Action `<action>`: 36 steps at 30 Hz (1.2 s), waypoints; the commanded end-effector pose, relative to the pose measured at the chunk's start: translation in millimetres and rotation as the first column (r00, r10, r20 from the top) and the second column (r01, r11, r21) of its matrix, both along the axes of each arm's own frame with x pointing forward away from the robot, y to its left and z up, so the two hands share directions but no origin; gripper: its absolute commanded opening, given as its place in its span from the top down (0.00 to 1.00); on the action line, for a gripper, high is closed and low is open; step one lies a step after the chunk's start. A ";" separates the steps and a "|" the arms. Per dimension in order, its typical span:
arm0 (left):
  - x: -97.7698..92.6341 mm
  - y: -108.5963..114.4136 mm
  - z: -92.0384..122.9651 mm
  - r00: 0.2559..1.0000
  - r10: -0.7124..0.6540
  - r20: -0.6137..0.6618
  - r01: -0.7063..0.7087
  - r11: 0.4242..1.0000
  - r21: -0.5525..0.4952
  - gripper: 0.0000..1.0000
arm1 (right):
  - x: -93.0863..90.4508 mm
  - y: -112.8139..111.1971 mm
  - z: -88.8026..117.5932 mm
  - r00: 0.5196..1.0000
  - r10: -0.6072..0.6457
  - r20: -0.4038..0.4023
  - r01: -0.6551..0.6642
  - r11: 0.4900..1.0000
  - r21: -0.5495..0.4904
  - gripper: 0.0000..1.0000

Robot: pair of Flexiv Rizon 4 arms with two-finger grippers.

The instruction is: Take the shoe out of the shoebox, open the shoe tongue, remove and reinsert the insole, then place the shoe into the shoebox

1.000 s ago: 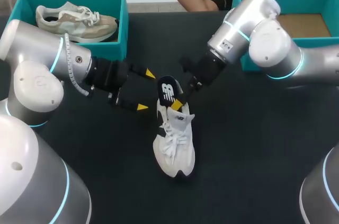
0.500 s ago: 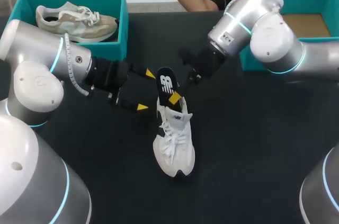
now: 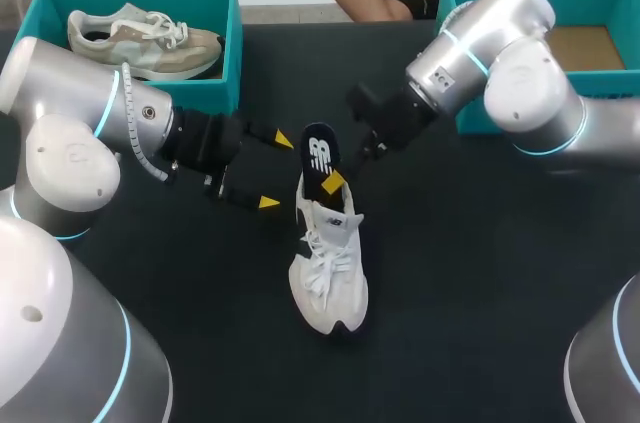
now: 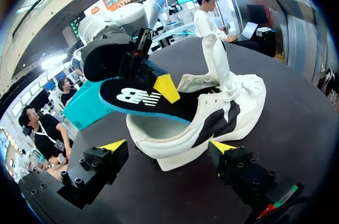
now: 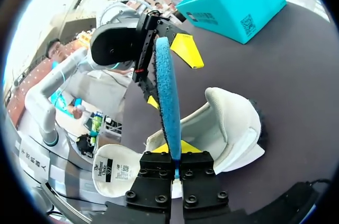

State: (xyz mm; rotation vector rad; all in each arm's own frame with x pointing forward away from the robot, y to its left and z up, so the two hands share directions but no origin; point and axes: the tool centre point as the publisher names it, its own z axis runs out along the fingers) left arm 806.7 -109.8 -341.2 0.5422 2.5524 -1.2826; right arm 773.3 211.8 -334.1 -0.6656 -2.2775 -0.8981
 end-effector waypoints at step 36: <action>-0.6 -0.7 0.0 1.000 0.001 0.001 -0.001 1.000 0.004 0.00 | 22.9 5.7 17.9 0.986 -0.055 0.154 0.039 0.993 0.109 1.00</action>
